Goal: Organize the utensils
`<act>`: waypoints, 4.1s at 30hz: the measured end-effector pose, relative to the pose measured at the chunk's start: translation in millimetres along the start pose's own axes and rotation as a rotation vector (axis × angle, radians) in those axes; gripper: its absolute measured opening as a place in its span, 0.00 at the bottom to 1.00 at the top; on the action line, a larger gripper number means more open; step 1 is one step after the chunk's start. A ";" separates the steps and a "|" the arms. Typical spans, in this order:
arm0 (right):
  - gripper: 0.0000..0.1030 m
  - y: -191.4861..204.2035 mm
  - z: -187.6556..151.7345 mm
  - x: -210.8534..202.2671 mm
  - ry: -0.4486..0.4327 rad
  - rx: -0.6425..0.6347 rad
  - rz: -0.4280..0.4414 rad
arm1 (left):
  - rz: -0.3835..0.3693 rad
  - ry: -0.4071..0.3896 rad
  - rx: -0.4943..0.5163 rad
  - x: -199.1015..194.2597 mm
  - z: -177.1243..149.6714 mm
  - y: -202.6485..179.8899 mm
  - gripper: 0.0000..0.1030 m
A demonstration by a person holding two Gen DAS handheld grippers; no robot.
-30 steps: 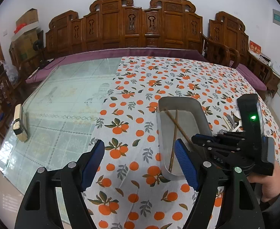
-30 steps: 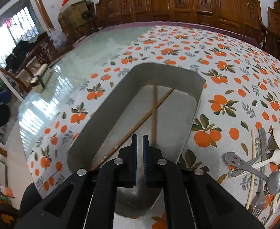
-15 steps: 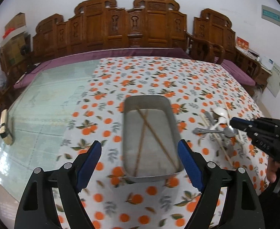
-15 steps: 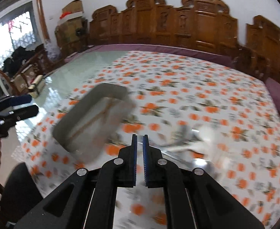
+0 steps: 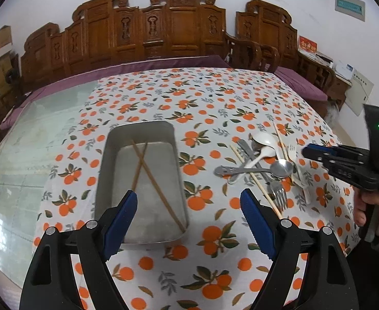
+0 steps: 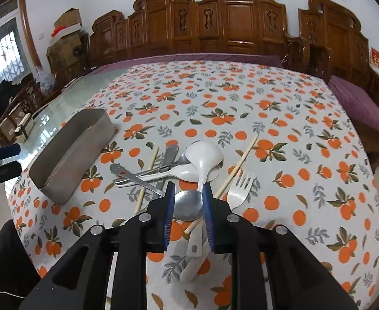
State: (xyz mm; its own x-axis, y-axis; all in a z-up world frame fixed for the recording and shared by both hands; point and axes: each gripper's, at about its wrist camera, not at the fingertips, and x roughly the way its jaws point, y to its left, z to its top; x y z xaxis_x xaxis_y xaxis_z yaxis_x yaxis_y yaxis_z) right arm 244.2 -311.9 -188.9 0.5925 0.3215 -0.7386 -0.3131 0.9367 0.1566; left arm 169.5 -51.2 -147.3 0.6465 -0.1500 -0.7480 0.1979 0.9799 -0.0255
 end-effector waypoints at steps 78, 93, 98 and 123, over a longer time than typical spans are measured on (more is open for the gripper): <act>0.27 31.8 5.3 60.5 0.143 -0.154 0.157 | -0.002 0.020 0.038 -5.2 -15.8 -36.1 0.76; 0.24 53.2 14.9 85.5 0.249 -0.320 0.194 | 0.007 0.044 0.016 7.6 -16.4 -23.7 0.76; 0.26 61.0 14.9 87.7 0.257 -0.389 0.166 | 0.010 0.048 0.021 11.0 -17.0 -25.9 0.76; 0.07 40.5 11.7 54.9 0.202 -0.339 0.199 | 0.012 0.079 0.061 27.8 -17.5 -53.2 0.76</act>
State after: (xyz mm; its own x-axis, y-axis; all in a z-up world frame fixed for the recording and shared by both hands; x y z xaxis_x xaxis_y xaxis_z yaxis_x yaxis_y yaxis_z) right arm 272.7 -254.8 -215.5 0.3494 0.4259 -0.8346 -0.6522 0.7501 0.1098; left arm 164.0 -105.1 -178.3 0.5892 -0.1252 -0.7982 0.2366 0.9714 0.0223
